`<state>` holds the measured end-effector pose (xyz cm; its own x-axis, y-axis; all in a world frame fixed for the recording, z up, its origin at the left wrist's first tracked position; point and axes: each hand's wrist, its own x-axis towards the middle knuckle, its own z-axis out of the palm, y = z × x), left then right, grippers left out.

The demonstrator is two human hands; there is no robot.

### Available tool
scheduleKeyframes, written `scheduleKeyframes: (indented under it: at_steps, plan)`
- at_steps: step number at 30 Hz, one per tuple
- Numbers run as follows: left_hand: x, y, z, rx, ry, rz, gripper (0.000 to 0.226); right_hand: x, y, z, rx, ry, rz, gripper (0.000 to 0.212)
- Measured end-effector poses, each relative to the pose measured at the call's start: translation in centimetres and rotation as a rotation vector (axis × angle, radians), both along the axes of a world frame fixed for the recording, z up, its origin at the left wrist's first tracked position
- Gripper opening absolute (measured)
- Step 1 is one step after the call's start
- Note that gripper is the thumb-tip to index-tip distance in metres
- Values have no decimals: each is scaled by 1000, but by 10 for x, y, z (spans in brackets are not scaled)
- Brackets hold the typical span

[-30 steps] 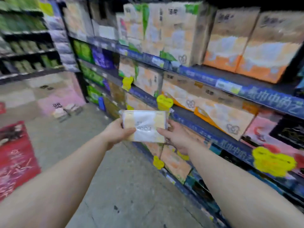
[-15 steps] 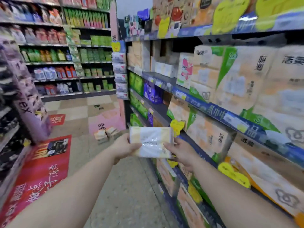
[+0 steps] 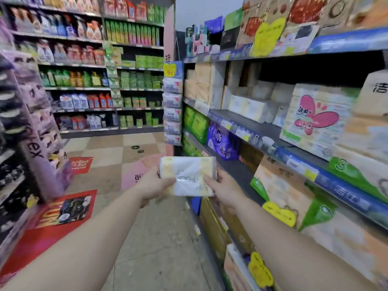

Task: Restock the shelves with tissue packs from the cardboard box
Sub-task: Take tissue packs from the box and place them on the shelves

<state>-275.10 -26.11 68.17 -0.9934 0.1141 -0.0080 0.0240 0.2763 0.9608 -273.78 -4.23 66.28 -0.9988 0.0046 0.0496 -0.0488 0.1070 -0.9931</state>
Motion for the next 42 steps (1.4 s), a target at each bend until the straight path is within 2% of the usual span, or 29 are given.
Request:
scheduleKeyframes:
  at_steps: [7,9,12,18,20,23,26,29,32,36,38,41,42]
  plan:
    - [-183,-8,46,-45,82,-170,30,-141,-19,33,-3,38,-212,6]
    - [-229,9,63,-55,124,-258,31,-168,-2,49,33,64,-293,9]
    - [-284,55,78,-54,172,-363,34,-199,36,70,55,78,-418,26]
    - [-370,149,92,-52,266,-472,40,-258,116,88,57,119,-573,40]
    - [-395,171,95,-24,248,-495,44,-282,135,90,87,107,-600,43]
    - [-434,193,103,19,234,-498,34,-318,156,95,96,100,-606,44]
    - [-470,217,112,73,236,-542,40,-348,175,106,96,127,-621,51]
    - [-494,241,113,58,257,-591,37,-370,192,106,86,132,-673,44]
    - [-525,266,111,39,252,-663,40,-390,207,101,72,119,-769,54]
    - [-570,298,103,-3,299,-747,41,-409,214,99,90,107,-893,56]
    - [-593,310,96,-20,264,-847,44,-416,213,93,115,43,-944,55]
    - [-622,317,86,-65,221,-1008,52,-421,208,81,87,-15,-957,38]
    - [-630,319,83,-53,202,-1042,55,-420,204,81,88,-21,-959,38]
